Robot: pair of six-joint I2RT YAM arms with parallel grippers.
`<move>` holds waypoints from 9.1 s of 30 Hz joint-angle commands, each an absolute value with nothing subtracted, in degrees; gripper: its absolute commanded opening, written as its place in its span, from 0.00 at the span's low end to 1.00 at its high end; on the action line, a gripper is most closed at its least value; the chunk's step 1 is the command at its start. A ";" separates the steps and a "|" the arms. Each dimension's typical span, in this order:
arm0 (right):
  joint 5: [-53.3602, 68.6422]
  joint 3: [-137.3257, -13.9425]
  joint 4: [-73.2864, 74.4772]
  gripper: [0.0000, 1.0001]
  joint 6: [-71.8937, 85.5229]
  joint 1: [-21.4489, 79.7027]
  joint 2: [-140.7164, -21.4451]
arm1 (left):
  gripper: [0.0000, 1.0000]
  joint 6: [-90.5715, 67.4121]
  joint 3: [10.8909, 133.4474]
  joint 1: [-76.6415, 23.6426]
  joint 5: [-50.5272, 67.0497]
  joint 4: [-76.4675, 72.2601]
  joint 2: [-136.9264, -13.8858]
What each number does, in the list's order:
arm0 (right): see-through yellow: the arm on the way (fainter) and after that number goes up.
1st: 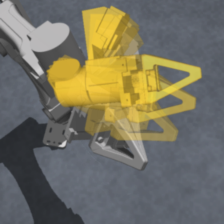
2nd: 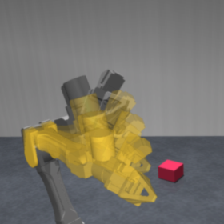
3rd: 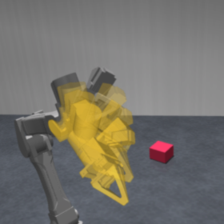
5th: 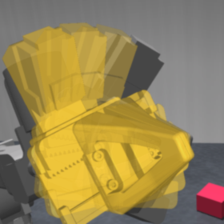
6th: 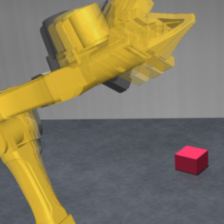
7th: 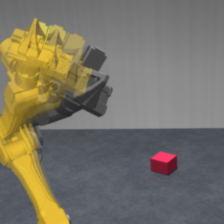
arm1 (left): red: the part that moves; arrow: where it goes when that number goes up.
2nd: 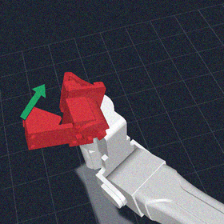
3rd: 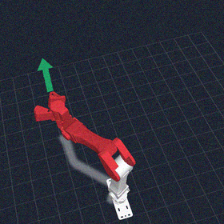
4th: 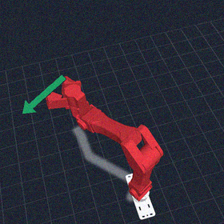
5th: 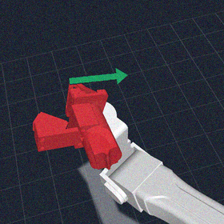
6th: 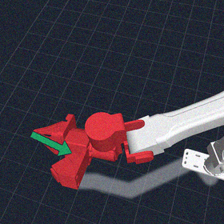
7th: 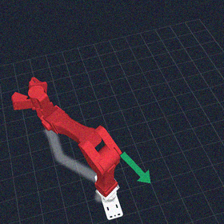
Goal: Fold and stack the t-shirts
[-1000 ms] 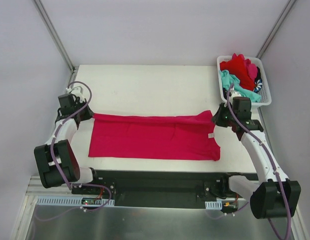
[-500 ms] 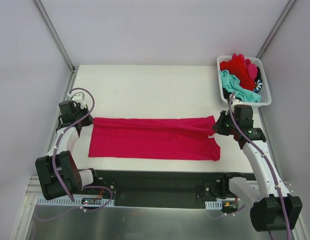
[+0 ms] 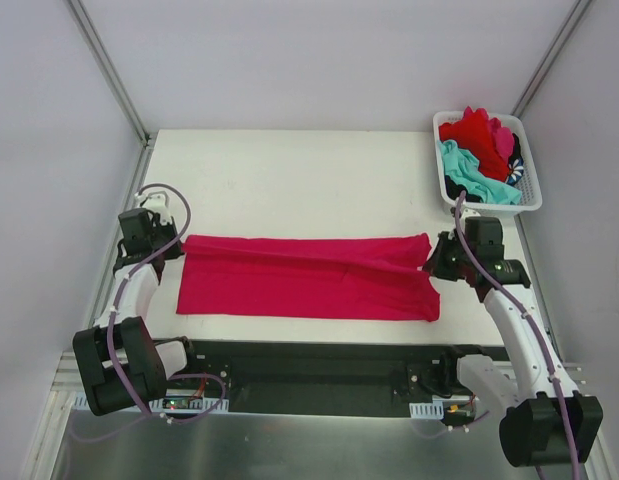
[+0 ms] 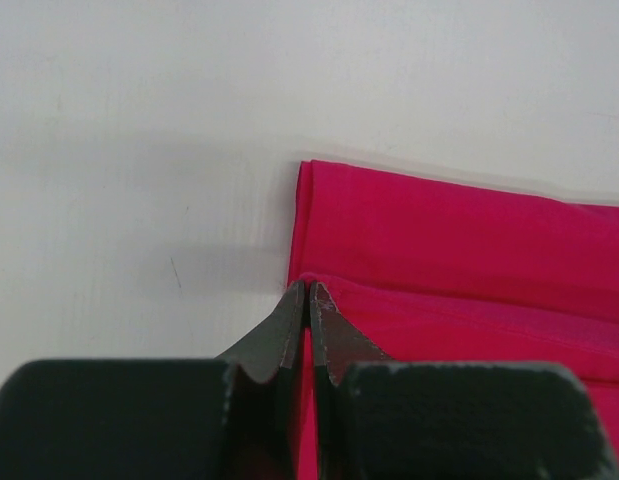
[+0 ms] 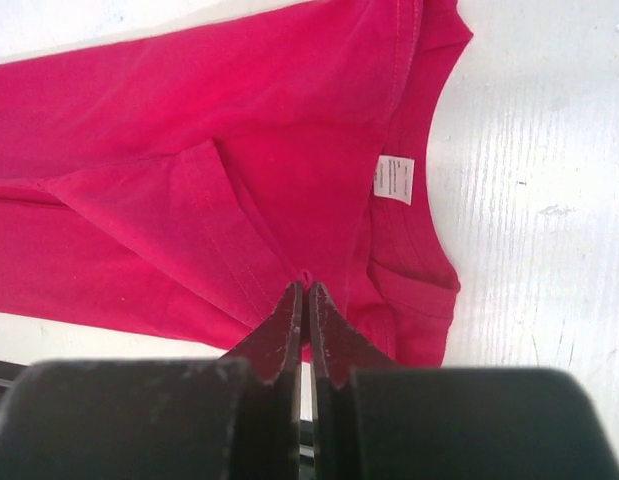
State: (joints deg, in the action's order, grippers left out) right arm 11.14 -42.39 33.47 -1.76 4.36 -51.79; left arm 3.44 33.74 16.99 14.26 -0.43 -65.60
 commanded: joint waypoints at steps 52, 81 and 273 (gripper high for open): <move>15.46 -55.20 25.58 0.73 1.50 16.52 -88.59 | 0.94 -33.93 50.98 0.53 0.44 24.17 -82.71; 13.80 -54.14 22.59 0.01 0.35 20.83 -92.29 | 0.94 -30.59 49.92 2.72 1.05 24.08 -79.81; 18.10 -46.85 13.72 0.33 5.54 -3.78 -77.95 | 0.92 -42.19 59.94 -1.85 0.26 20.48 -99.58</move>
